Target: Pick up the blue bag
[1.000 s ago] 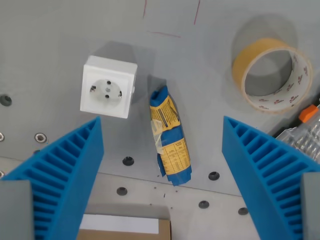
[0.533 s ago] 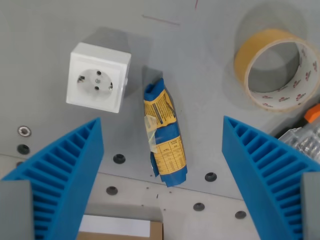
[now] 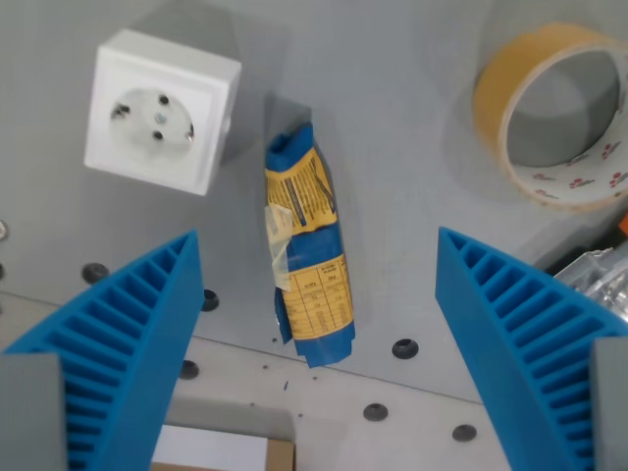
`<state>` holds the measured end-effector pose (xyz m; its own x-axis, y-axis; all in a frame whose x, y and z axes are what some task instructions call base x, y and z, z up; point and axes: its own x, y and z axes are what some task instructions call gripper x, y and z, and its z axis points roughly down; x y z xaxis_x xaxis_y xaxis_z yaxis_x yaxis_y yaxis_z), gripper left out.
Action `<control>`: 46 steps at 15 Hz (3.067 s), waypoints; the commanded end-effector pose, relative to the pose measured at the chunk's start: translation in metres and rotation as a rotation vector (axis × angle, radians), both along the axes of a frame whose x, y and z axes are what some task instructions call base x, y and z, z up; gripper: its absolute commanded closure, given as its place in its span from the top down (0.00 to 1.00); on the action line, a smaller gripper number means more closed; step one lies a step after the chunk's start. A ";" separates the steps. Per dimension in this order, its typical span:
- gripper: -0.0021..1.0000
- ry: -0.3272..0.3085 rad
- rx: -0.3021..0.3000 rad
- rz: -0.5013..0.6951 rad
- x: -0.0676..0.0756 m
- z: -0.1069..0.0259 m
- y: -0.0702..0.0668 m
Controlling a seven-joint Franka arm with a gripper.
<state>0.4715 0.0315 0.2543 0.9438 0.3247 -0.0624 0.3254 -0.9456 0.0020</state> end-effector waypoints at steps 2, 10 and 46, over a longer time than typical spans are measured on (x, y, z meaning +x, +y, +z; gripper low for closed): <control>1.00 -0.182 0.002 0.133 -0.028 -0.018 -0.011; 1.00 -0.152 -0.015 0.182 -0.045 -0.061 -0.022; 0.00 -0.127 -0.033 0.172 -0.061 -0.124 -0.026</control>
